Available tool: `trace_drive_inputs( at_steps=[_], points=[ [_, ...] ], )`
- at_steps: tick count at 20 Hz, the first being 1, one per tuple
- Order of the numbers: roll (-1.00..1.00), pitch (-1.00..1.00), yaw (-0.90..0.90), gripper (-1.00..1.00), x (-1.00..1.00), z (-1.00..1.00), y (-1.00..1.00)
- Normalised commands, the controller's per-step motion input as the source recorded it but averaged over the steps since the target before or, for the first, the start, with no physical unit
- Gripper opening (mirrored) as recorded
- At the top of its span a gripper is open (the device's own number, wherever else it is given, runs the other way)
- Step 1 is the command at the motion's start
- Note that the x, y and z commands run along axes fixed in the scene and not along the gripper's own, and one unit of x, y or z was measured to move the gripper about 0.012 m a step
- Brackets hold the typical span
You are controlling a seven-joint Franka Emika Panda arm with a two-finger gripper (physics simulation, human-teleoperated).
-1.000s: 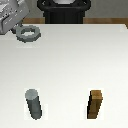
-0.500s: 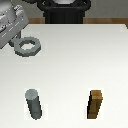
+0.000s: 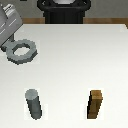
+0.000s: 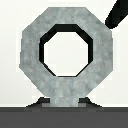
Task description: Put the loop with the handle onto the peg.
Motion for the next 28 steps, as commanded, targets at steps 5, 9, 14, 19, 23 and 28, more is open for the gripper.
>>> trace_drive_inputs(
  at_steps=[5, 9, 14, 19, 23, 28],
  points=[
    [0.0, 0.0, 0.0, -1.0, 0.0, 0.0, 0.0],
    [0.0, 0.0, 0.0, -1.0, 0.25, 0.0, 0.0],
    [0.0, 0.0, 0.0, -1.0, 1.0, 0.0, 0.0],
    [0.0, 0.0, 0.0, -1.0, 0.6, 0.0, 0.4],
    [0.0, 0.0, 0.0, -1.0, 0.0, 0.0, 0.25],
    [0.0, 0.0, 0.0, -1.0, 0.0, 0.0, 0.0]
  ],
)
